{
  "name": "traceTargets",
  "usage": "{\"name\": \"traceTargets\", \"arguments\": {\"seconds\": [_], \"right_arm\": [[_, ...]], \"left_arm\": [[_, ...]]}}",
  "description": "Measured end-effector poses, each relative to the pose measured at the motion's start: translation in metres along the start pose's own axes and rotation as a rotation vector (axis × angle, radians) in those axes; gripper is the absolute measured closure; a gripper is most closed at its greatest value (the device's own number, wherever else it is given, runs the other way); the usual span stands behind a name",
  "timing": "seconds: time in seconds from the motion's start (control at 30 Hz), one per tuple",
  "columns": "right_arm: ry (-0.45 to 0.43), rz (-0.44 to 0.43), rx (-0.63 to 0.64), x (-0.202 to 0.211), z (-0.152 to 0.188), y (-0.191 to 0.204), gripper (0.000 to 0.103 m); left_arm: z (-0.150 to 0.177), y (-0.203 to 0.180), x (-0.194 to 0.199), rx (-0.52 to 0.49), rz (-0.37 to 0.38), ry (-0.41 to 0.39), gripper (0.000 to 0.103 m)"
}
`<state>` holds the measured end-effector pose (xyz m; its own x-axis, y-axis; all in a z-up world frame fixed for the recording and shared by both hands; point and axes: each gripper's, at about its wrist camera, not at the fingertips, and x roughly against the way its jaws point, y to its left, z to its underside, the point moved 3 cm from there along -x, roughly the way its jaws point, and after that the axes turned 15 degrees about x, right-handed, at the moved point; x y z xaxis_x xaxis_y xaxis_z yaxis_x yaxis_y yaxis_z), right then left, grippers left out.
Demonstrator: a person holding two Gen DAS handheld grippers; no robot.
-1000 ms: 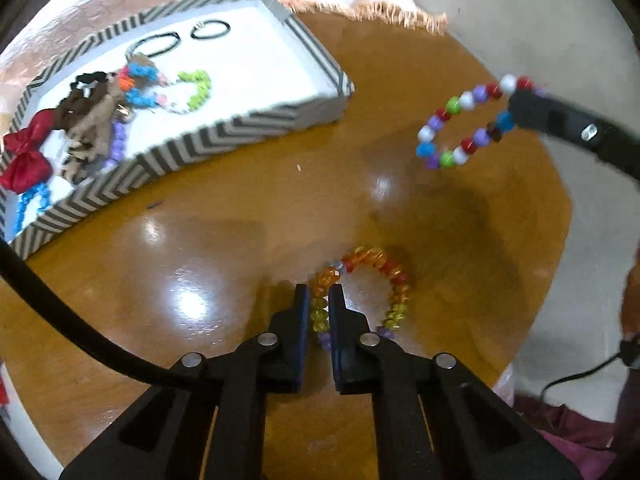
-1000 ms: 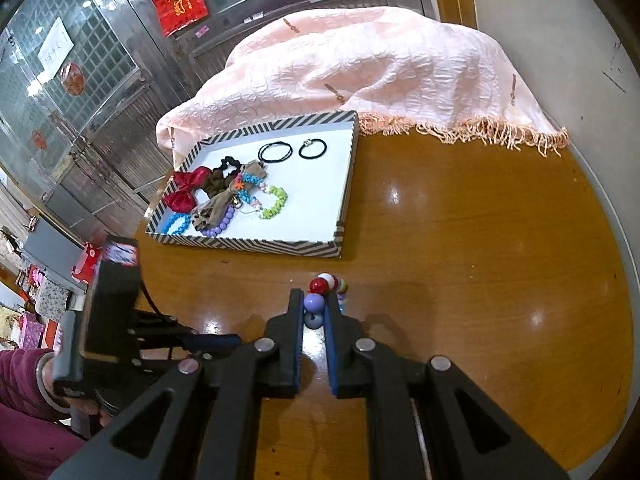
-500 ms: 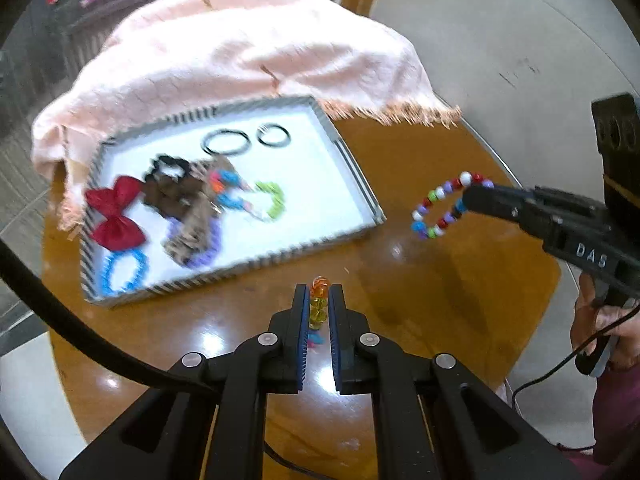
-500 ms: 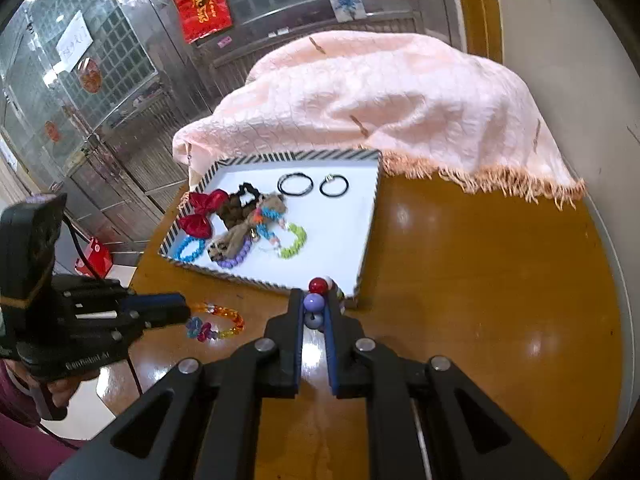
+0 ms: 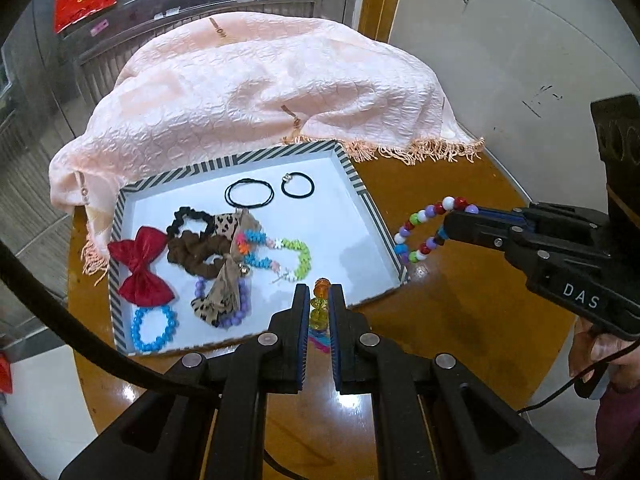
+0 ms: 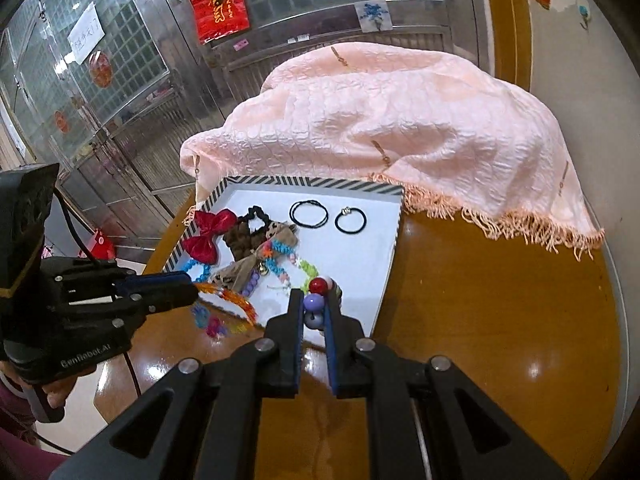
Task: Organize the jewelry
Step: 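Carry both bead bracelets into the tray and open both tools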
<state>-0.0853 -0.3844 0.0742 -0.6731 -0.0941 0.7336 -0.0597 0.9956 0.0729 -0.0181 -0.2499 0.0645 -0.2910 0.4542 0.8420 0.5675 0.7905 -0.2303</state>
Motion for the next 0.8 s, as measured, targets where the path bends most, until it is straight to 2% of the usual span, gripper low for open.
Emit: {"name": "traceTargets", "arguments": {"seconds": [0.27,0.53,0.8], "right_arm": [[0.016,-0.011,0.003,-0.023,-0.019,-0.013,0.094],[0.070,-0.047,0.002,-0.066,-0.029,-0.025,0.094],[0.166,-0.096,-0.021,-0.131,-0.030,-0.043,0.094]], "left_arm": [[-0.023,-0.012,-0.022,0.019,-0.006,0.016,0.103],[-0.035,-0.021,-0.060,0.066,0.043,0.075,0.103],[-0.027,0.032,-0.116,0.200,-0.067,0.177,0.103]]}}
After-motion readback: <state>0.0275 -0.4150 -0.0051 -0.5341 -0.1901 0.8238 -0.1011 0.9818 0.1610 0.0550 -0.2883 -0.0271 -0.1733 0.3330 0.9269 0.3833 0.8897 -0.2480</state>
